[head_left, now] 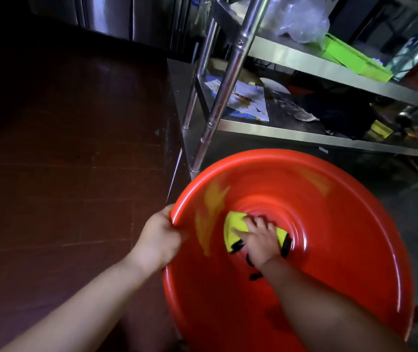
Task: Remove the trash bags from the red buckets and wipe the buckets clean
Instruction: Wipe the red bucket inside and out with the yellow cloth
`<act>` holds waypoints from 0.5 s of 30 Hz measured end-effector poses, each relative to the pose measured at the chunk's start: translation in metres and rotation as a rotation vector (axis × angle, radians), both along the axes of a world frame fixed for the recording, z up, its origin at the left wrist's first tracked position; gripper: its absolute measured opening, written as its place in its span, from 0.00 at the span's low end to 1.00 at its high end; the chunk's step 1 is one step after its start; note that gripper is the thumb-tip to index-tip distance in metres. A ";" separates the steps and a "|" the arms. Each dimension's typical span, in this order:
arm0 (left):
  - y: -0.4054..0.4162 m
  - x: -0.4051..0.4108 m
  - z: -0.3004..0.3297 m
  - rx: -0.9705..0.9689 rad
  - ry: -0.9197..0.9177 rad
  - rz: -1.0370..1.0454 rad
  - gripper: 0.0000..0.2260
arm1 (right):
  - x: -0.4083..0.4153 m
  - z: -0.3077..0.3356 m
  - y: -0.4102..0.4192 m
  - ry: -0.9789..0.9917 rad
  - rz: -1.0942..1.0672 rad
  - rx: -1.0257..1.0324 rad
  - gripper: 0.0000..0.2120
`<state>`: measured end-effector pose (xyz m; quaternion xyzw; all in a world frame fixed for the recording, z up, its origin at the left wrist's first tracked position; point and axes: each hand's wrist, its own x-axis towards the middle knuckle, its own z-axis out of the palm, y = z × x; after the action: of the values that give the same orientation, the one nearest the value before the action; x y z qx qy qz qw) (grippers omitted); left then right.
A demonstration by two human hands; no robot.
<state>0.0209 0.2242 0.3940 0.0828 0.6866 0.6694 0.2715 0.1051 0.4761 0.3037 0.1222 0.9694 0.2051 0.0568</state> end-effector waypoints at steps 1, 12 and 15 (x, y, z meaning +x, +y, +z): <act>-0.001 -0.001 -0.002 -0.006 0.000 0.003 0.20 | -0.002 0.009 0.006 0.075 -0.080 0.020 0.24; -0.001 0.009 -0.004 -0.019 0.047 0.055 0.20 | 0.010 -0.013 0.008 0.239 -0.107 -0.083 0.21; 0.000 0.018 -0.002 -0.054 0.082 0.090 0.20 | 0.030 -0.034 -0.007 0.155 0.007 -0.121 0.20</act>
<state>0.0391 0.2244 0.3919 0.0717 0.7180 0.6581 0.2150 0.1347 0.4688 0.2700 0.1307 0.9819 0.1363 -0.0119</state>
